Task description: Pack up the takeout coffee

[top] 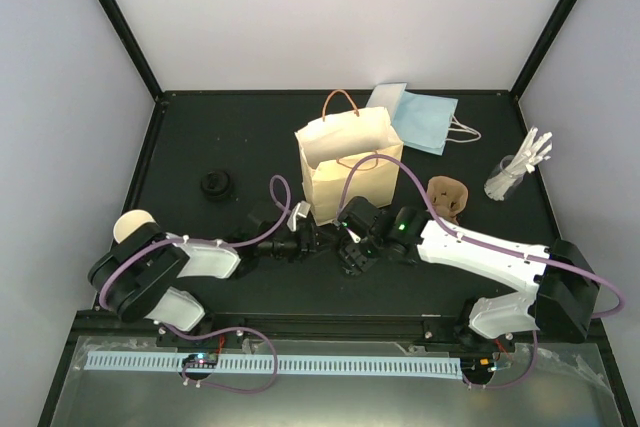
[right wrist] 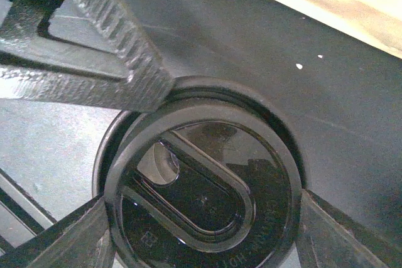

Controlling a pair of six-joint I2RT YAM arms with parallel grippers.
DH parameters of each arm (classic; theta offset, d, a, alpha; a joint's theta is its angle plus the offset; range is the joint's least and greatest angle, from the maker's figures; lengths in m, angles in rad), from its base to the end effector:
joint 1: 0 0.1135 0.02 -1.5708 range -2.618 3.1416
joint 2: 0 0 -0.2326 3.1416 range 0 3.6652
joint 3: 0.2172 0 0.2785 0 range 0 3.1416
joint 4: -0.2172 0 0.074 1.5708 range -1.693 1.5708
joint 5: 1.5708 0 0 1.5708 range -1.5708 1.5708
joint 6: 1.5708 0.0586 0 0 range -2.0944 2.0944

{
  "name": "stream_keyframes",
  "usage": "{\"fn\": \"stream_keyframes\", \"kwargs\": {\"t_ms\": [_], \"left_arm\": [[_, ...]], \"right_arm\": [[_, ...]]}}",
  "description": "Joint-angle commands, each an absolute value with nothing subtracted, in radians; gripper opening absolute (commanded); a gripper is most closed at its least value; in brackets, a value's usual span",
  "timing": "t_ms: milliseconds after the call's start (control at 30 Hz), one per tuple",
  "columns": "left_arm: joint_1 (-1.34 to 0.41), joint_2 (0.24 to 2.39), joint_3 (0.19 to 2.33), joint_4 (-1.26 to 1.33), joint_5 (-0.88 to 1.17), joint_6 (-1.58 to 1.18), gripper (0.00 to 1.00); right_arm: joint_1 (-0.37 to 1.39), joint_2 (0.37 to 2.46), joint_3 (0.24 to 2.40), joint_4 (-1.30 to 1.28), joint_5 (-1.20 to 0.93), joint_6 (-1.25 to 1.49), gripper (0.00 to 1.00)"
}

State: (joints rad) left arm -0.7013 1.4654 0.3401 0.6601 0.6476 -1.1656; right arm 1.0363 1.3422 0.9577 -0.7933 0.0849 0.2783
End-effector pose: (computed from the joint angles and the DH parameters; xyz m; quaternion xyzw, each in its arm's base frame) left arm 0.1871 -0.2043 0.0711 -0.0230 0.8236 -0.5612 0.0786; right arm 0.1533 0.2493 0.1714 -0.3548 0.9134 0.0862 0.1799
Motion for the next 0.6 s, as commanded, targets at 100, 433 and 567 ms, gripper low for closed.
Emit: {"fn": "stream_keyframes", "kwargs": {"t_ms": [100, 433, 567], "left_arm": [[-0.695, 1.4, 0.355, 0.626, 0.569, -1.11, 0.56], [-0.705, 1.439, 0.335, 0.642, 0.599, -1.116, 0.52], [-0.718, 1.434, 0.309, 0.627, 0.585, -1.107, 0.51]], "right_arm": [[1.052, 1.393, 0.916, -0.816, -0.05, 0.298, 0.72], [1.052, 1.399, 0.913, -0.817, -0.047, 0.298, 0.72], [1.052, 1.407, 0.921, -0.821, -0.043, 0.299, 0.72]]}}
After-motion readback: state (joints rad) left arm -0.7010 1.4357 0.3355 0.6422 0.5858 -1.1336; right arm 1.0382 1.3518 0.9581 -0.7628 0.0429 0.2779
